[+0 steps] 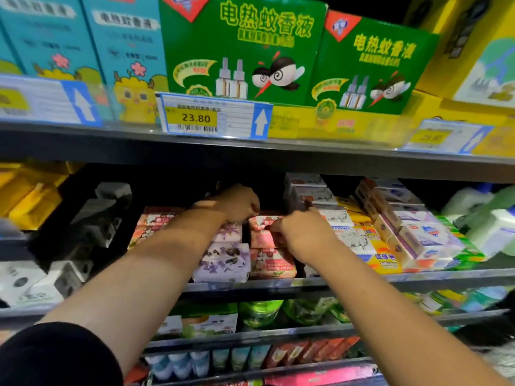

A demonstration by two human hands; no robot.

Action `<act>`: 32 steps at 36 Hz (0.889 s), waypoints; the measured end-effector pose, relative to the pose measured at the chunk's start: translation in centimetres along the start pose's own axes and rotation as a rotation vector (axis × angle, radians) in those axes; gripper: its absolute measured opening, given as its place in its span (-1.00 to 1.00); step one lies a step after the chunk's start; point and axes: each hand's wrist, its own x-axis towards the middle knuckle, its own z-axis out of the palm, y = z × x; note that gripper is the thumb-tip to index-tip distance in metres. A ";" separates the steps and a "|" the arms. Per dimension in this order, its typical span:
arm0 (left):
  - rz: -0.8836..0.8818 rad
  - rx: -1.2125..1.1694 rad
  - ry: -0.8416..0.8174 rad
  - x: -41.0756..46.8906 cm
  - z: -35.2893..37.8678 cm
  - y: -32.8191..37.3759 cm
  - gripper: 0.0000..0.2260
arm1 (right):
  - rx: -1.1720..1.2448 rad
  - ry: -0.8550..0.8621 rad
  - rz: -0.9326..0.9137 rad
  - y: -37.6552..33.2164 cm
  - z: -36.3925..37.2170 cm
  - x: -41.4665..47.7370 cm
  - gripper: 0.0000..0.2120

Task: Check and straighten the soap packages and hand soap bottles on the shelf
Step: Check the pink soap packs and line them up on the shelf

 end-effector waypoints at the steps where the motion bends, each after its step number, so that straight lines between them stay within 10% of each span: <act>1: 0.004 -0.020 0.003 -0.1 0.1 -0.2 -0.84 | -0.012 -0.003 0.009 -0.2 0.1 0.0 -0.74; 22: -0.132 0.072 -0.078 -2.1 0.6 -2.0 -0.71 | 0.122 -0.270 0.056 -3.3 1.7 -0.6 -0.36; 32: -0.143 0.098 -0.091 -1.7 0.6 -1.8 -0.68 | 0.356 -0.141 0.139 -2.2 1.9 0.3 -0.77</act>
